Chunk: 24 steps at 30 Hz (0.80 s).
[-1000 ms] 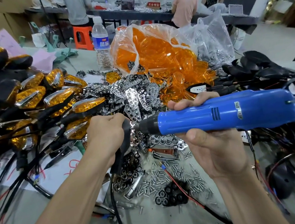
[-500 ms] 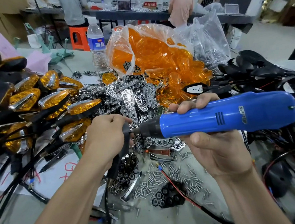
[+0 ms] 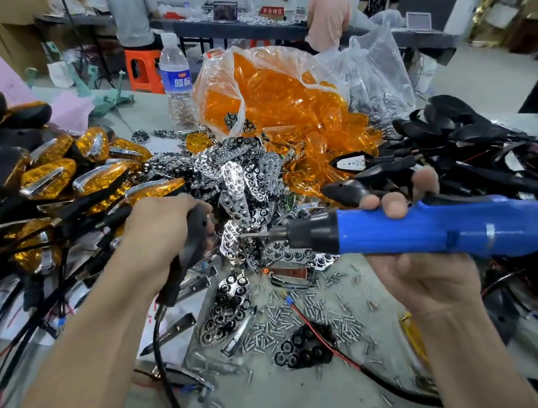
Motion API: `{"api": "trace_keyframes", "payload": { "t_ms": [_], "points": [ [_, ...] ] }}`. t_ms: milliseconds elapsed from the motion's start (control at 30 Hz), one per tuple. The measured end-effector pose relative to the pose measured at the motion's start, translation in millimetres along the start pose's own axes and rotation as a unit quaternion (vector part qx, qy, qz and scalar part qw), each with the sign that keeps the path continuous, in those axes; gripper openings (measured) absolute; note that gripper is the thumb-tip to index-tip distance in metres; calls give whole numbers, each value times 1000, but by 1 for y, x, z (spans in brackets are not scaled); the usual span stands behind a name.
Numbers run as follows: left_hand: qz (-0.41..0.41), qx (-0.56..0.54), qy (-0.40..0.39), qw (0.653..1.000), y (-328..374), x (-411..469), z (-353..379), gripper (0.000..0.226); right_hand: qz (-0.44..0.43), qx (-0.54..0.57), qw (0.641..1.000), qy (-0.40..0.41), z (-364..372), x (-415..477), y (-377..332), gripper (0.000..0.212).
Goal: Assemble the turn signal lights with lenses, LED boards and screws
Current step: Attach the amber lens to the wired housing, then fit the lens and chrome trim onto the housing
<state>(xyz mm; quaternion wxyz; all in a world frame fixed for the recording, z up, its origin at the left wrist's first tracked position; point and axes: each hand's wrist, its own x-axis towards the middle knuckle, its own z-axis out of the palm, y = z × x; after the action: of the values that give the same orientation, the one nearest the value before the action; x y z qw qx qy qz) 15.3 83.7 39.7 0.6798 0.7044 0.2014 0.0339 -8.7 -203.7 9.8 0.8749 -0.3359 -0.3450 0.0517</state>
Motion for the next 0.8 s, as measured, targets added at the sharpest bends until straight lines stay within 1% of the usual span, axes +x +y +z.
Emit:
{"api": "trace_keyframes", "payload": {
  "t_ms": [67, 100, 133, 167, 200, 267, 333, 367, 400, 467, 500, 567, 633, 667, 733, 767, 800],
  "points": [
    [-15, -94, -36, 995, 4, -3, 1, 32, 54, 18, 993, 103, 1, 1, -2, 77],
    [-21, -120, -49, 991, 4, -5, 3, 35, 96, -2, 980, 175, 3, 4, 0, 75],
    [-26, -142, -58, 988, 2, -6, 5, 38, 143, -28, 958, 245, 6, 7, 4, 69],
    [-32, -160, -62, 985, 1, -5, 6, 41, 185, -52, 935, 298, 10, 11, 8, 64],
    [-38, -173, -64, 982, 0, -4, 5, 44, 215, -82, 913, 336, 13, 15, 14, 61],
    [-41, -193, -67, 978, 0, -1, 1, 47, 243, -196, 866, 391, 17, 18, 26, 52],
    [-40, -213, -72, 974, -1, 1, -1, 47, 250, -325, 816, 408, 16, 17, 36, 40],
    [-44, -223, -80, 971, -1, 1, -1, 45, 252, -372, 791, 415, 14, 16, 39, 37],
    [-51, -234, -92, 966, -2, 2, -1, 42, 255, -408, 769, 421, 13, 15, 40, 39],
    [-68, -265, -123, 954, -3, 2, -2, 37, 262, -474, 731, 415, 12, 14, 39, 50],
    [-75, -278, -141, 947, -3, 3, -3, 34, 265, -521, 703, 405, 14, 14, 38, 57],
    [-77, -285, -174, 939, -3, 6, -4, 30, 271, -618, 631, 382, 18, 12, 40, 71],
    [-68, -249, -190, 947, -4, 8, -4, 27, 289, -668, 581, 365, 22, 14, 44, 77],
    [-57, -216, -193, 955, -4, 8, -3, 27, 301, -700, 545, 352, 25, 16, 45, 70],
    [-21, -145, -187, 971, -4, 4, 0, 28, 298, -780, 444, 326, 32, 21, 45, 48],
    [2, -118, -177, 977, -3, 0, 1, 30, 260, -809, 415, 326, 36, 22, 44, 44],
    [25, -103, -166, 980, -2, -4, 3, 35, 199, -823, 422, 325, 43, 22, 42, 42]
  ]
}}
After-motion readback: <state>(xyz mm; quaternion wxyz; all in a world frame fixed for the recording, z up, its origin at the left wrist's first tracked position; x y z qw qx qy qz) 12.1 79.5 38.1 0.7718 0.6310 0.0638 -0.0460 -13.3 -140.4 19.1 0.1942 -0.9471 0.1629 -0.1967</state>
